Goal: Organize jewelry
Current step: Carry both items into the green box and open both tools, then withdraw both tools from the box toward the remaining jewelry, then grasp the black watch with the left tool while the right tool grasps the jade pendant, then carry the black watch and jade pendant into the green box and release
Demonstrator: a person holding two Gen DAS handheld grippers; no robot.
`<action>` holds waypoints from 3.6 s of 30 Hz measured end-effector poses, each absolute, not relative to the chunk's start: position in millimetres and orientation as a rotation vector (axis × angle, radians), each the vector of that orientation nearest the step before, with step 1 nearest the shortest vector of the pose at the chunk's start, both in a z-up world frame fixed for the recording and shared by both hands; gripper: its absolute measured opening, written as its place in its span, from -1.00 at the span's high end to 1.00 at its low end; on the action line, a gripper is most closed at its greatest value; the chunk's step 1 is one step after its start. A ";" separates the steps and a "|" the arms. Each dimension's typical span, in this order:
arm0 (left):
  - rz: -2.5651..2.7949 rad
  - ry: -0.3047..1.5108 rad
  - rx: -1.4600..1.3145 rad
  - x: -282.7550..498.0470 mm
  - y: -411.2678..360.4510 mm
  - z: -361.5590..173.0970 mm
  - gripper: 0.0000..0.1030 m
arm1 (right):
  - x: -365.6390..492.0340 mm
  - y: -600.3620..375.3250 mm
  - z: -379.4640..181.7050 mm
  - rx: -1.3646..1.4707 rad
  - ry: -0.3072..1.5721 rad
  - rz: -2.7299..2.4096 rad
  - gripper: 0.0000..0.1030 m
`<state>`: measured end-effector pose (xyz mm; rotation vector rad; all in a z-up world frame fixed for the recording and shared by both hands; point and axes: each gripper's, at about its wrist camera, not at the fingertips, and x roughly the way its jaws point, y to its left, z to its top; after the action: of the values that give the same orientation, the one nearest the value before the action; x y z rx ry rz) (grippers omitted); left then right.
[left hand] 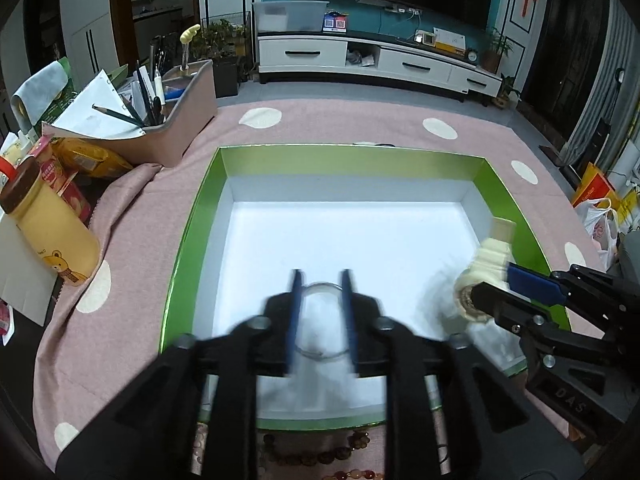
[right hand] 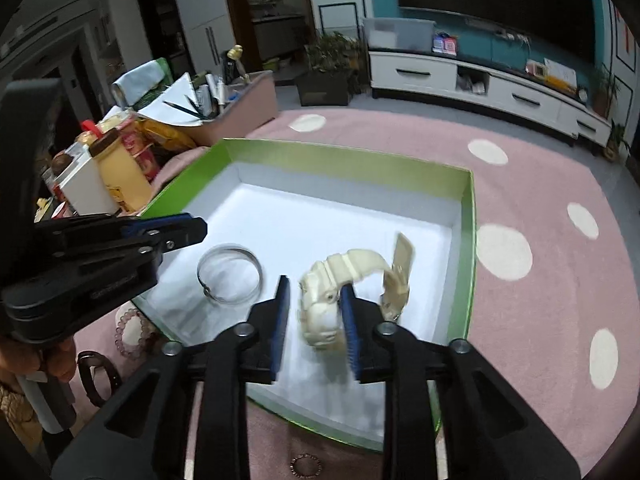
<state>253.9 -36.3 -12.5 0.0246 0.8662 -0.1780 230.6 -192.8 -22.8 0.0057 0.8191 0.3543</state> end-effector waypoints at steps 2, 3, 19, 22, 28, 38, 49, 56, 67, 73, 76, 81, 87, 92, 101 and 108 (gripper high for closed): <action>-0.166 0.858 0.029 251.7 -34.1 -10.1 0.11 | 225.1 -199.4 -20.4 0.047 0.810 0.360 0.08; -0.161 0.853 0.023 249.5 -31.6 -7.8 0.03 | 220.6 -205.3 -18.0 0.077 0.802 0.359 0.05; -0.104 0.768 -0.024 163.5 7.6 22.9 -0.74 | 112.0 -254.1 3.9 0.216 0.721 0.317 -0.07; -0.086 0.772 -0.018 145.9 14.1 20.8 -0.80 | 93.6 -260.0 1.2 0.223 0.730 0.299 -0.09; -0.047 0.788 -0.017 113.9 32.7 13.4 -0.85 | 68.2 -262.6 -3.9 0.232 0.743 0.287 -0.12; -0.026 0.813 -0.070 78.1 56.7 4.7 -0.86 | 42.0 -254.0 -11.5 0.233 0.764 0.314 -0.12; 0.024 0.866 -0.145 53.0 86.4 -14.6 -0.86 | 18.4 -244.5 -21.4 0.207 0.790 0.334 -0.12; 0.029 0.930 -0.192 50.3 88.0 -35.9 -0.86 | 11.9 -225.0 -42.9 0.155 0.839 0.365 -0.12; 0.049 0.994 -0.230 66.8 77.6 -54.7 -0.55 | 23.7 -189.8 -71.4 0.044 0.874 0.399 -0.12; 0.047 1.029 -0.216 78.4 71.9 -64.1 0.04 | 29.2 -179.3 -76.1 -0.002 0.867 0.408 -0.01; 0.052 1.040 -0.212 84.3 69.4 -69.0 0.17 | 32.4 -176.3 -80.2 -0.016 0.868 0.408 0.09; 0.067 1.040 -0.210 91.2 66.9 -72.8 0.53 | 34.6 -171.4 -84.4 -0.039 0.857 0.400 0.28; 0.078 1.019 -0.192 95.9 65.6 -74.1 0.78 | 32.9 -168.1 -84.6 -0.054 0.835 0.387 0.42; 0.081 1.005 -0.170 93.8 64.2 -74.8 0.80 | 33.2 -173.4 -83.9 -0.034 0.815 0.364 0.70; 0.069 0.989 -0.157 87.7 63.2 -69.9 0.81 | 30.3 -178.4 -81.0 -0.004 0.791 0.354 0.82; 0.054 0.960 -0.156 83.0 61.0 -59.0 0.81 | 27.7 -187.8 -68.9 0.027 0.748 0.330 0.83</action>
<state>83.0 61.0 -59.0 -0.1559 0.9605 0.0543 27.7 -187.8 -68.9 0.0269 0.7479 0.3303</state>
